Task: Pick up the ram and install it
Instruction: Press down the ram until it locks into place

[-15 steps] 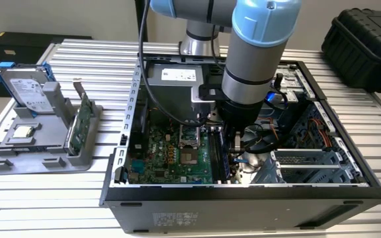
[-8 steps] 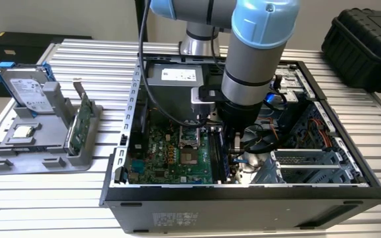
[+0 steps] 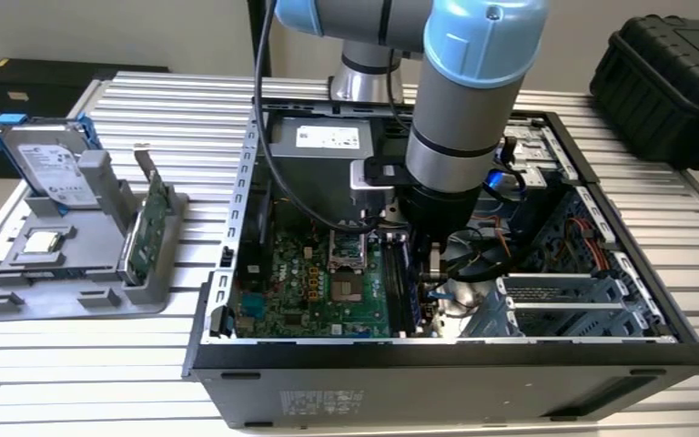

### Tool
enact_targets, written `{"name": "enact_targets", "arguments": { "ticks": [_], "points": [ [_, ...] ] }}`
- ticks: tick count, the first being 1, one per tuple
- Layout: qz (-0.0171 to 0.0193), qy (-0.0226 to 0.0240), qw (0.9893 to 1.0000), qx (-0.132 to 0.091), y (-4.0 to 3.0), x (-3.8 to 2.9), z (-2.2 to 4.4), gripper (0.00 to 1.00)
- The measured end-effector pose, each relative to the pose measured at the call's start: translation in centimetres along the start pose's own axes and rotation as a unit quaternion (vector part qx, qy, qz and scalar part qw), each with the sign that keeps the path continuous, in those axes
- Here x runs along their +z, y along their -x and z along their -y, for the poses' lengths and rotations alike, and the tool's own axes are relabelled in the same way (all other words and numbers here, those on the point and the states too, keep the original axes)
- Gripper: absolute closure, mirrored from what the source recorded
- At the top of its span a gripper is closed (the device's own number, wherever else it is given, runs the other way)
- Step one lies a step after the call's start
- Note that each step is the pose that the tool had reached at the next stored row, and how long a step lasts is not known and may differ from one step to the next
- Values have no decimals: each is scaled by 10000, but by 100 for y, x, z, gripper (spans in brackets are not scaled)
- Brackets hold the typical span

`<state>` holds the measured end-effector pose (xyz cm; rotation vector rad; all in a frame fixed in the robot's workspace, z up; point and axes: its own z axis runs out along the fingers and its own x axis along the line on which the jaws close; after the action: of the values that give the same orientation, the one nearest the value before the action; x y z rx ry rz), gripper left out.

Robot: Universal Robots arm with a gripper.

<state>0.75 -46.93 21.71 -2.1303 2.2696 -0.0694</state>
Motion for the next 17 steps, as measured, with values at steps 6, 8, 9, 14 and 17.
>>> {"name": "enact_targets", "arguments": {
  "ticks": [6, 8, 9, 14, 17],
  "points": [
    [-1, 0, 10000, 0, 0, 0, 0, 100],
    [0, 0, 10000, 0, 1, -9, 1, 100],
    [5, -1, 10000, 0, 0, -12, 1, 100],
    [9, -2, 10000, 1, -2, -203, 11, 100],
    [7, -2, 10000, 1, -4, -342, 18, 100]
  ]
}}
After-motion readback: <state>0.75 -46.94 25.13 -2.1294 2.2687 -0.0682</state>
